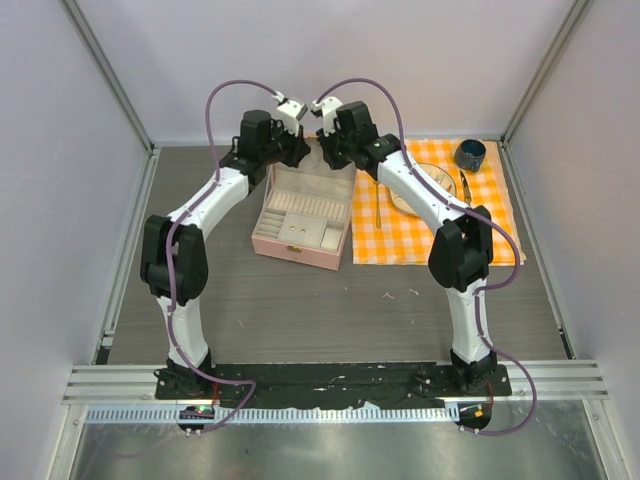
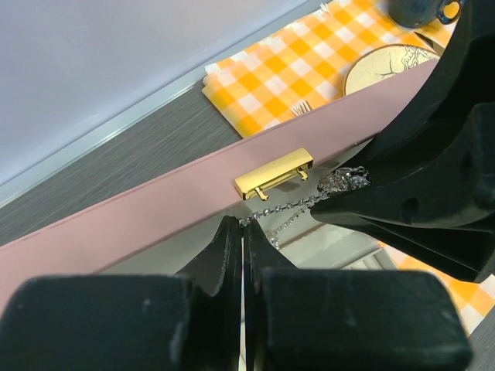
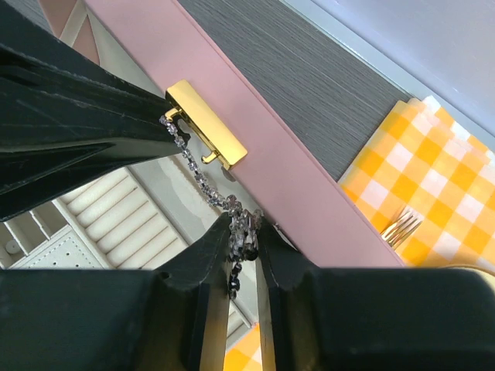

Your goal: Organize the mixed jewelry

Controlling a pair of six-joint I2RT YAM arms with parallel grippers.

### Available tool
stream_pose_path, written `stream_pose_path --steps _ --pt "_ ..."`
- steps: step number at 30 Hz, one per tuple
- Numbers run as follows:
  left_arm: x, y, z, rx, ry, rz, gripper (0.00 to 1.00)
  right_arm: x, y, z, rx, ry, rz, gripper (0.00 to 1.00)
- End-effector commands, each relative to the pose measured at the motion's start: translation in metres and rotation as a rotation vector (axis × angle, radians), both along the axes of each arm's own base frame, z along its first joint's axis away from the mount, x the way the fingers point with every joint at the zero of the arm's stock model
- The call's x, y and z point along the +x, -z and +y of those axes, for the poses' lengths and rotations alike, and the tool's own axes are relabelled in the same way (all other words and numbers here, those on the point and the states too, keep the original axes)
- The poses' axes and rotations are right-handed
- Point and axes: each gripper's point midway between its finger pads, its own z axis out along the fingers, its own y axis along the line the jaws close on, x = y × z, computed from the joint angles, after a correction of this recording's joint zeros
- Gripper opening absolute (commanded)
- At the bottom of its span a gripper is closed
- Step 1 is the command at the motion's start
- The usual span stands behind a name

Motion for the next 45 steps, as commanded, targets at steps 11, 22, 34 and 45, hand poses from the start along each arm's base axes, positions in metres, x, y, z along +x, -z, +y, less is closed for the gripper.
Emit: stream_pose_path --steps 11,22,34,45 --pt "0.003 -0.025 -0.010 -0.016 0.006 -0.051 0.00 0.014 -0.062 -0.009 0.100 0.065 -0.121 0.26" --pt "-0.015 -0.030 -0.008 -0.012 0.027 -0.021 0.00 -0.007 -0.065 0.003 0.161 -0.027 -0.085 0.29" --pt "-0.046 -0.050 -0.003 -0.023 0.063 -0.015 0.00 -0.027 -0.069 0.006 0.184 -0.102 -0.071 0.42" --pt "-0.064 -0.058 -0.005 -0.061 0.091 0.022 0.00 -0.036 -0.066 0.016 0.217 -0.156 -0.044 0.45"
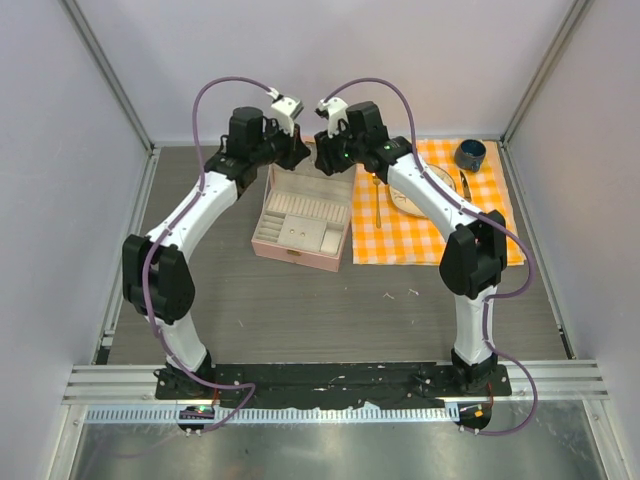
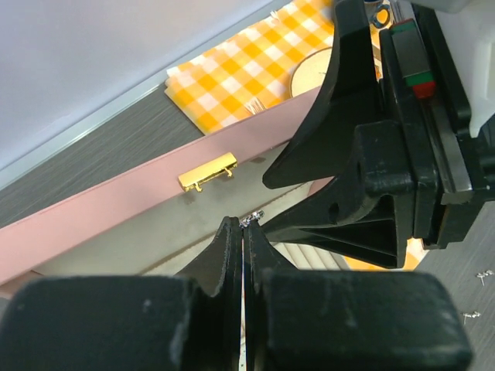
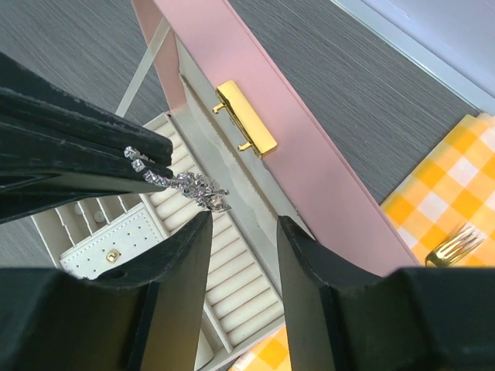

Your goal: Organize the mixed jewelry

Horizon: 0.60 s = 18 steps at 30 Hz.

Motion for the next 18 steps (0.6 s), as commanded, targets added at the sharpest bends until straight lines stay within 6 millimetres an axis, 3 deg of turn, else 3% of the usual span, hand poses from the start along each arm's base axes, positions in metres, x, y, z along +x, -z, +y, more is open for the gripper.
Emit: stream_pose_path --steps 1,18 --pt "-0.014 -0.016 -0.003 -0.033 0.030 -0.005 0.00 -0.004 -0.048 0.002 0.082 -0.027 -0.090 0.45" --pt "-0.017 -0.017 -0.008 -0.063 0.047 0.017 0.00 -0.015 -0.042 0.016 0.107 -0.096 -0.064 0.44"
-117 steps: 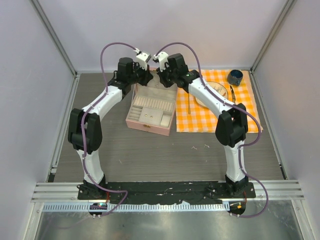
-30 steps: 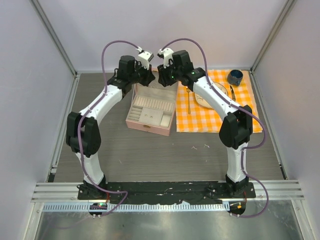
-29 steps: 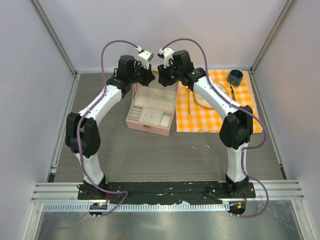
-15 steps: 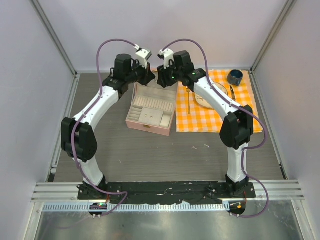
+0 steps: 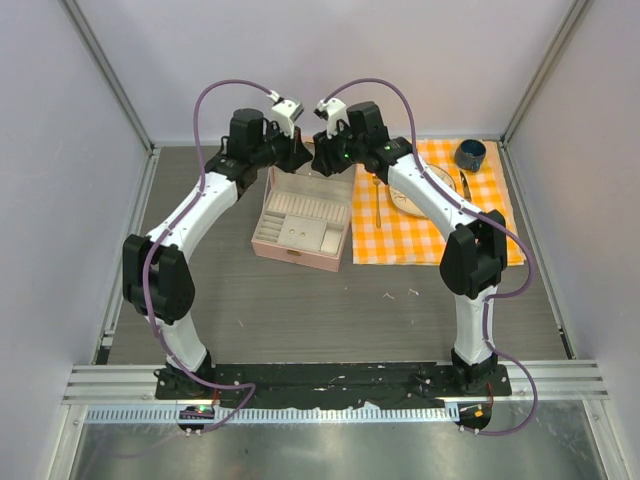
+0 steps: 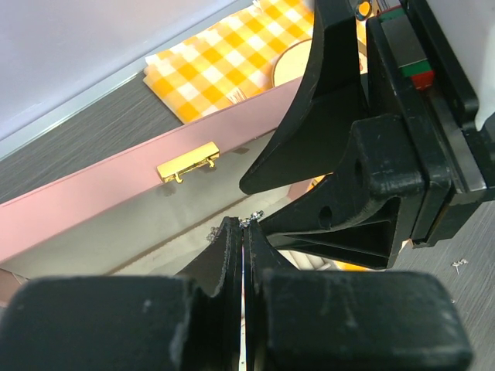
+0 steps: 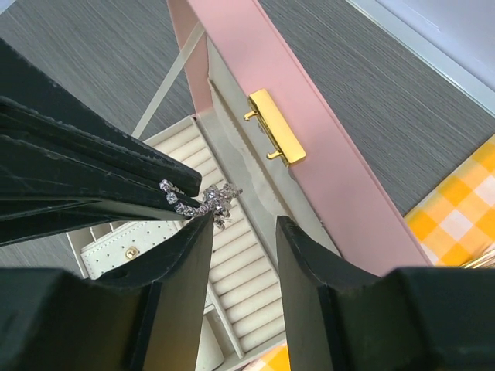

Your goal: Organize the mixed jewelry

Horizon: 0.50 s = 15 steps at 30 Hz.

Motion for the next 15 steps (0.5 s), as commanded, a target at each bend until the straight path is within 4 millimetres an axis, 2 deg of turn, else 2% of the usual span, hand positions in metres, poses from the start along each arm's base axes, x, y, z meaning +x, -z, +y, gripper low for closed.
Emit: stream_pose_path --steps 1,15 --pt "-0.0071 -0.0220 -0.0031 -0.036 0.017 -0.036 0.00 -0.0079 -0.0408 0.0044 0.067 -0.030 -0.072 0.44" --pt "-0.0084 -0.0215 -0.0040 -0.036 0.022 -0.034 0.00 -0.0112 -0.0438 0.0080 0.072 -0.049 -0.078 0.37"
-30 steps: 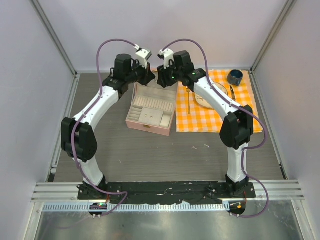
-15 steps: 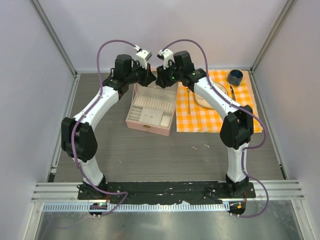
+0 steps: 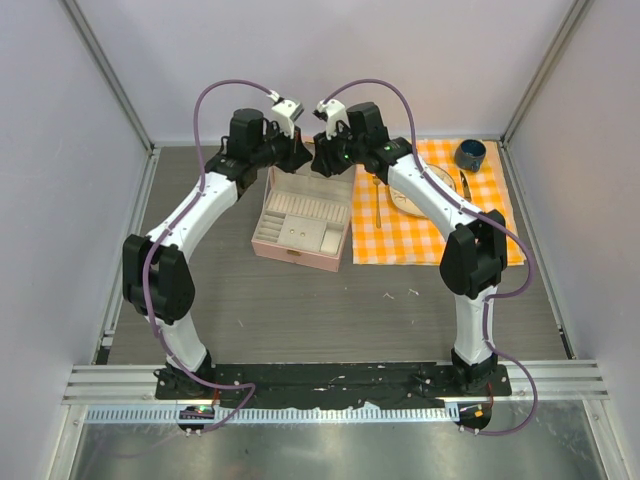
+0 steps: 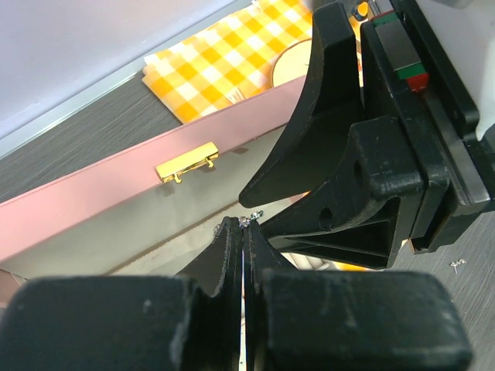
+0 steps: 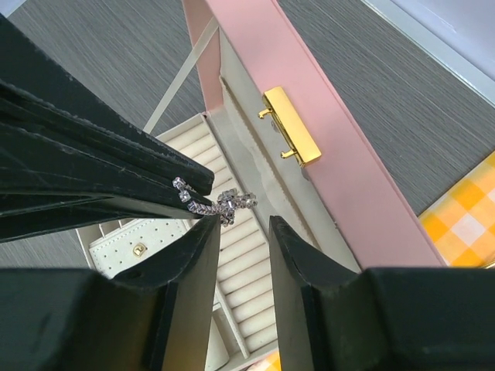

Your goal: Organize the mixed jewelry

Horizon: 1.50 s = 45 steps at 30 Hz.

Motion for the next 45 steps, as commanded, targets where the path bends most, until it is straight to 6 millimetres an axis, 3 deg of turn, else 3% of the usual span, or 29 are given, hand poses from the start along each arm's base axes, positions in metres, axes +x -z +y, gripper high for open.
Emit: stream_pose_path --steps 1,20,38,45 --pt "-0.008 -0.021 -0.003 -0.033 0.019 -0.036 0.00 -0.006 -0.045 0.003 0.061 -0.016 -0.087 0.37" --pt "-0.012 -0.020 -0.005 -0.045 0.034 -0.025 0.00 -0.005 -0.049 0.006 0.072 -0.026 -0.092 0.28" --pt "-0.022 -0.021 -0.013 -0.099 0.072 0.027 0.00 0.005 -0.052 0.004 0.070 0.033 -0.107 0.32" --pt "-0.024 -0.026 -0.015 -0.120 0.073 0.037 0.00 -0.001 -0.048 0.011 0.103 0.006 -0.073 0.32"
